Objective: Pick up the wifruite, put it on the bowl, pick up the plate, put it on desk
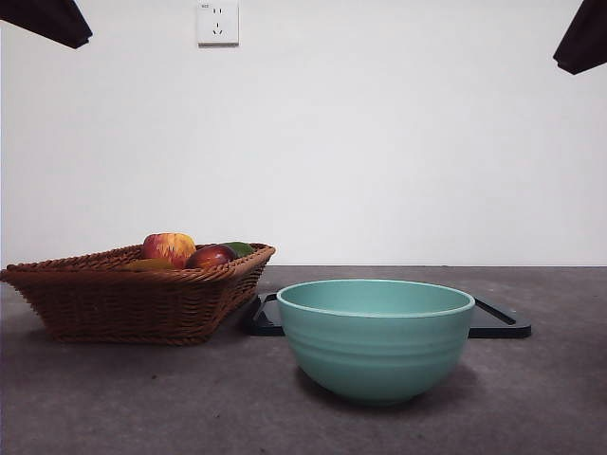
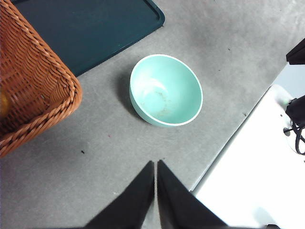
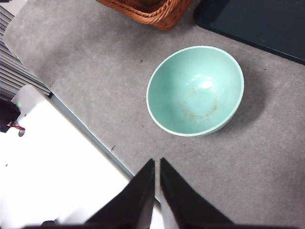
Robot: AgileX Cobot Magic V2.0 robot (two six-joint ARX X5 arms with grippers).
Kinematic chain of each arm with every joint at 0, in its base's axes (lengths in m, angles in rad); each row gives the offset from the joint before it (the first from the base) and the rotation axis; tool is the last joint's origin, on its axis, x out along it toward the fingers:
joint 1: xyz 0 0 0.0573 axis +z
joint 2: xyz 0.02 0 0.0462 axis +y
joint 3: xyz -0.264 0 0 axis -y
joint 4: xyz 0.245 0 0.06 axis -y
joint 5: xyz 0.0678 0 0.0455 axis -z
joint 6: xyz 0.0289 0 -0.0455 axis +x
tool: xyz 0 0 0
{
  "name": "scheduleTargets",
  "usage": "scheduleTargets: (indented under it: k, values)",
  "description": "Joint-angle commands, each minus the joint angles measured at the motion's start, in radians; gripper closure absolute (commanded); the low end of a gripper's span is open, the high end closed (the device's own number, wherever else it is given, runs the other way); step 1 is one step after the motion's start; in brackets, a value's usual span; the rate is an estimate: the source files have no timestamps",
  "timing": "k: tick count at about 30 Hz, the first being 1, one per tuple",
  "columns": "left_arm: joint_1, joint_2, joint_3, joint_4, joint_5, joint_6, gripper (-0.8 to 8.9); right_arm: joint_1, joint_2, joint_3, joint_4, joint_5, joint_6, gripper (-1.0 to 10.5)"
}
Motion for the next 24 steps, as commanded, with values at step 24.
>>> scheduleTargets:
  k: [24]
  values:
    - [0.413,-0.573,-0.411,0.813,-0.467,0.058,8.06,0.006,0.007,0.017,0.011,-0.003,-0.012,9.4]
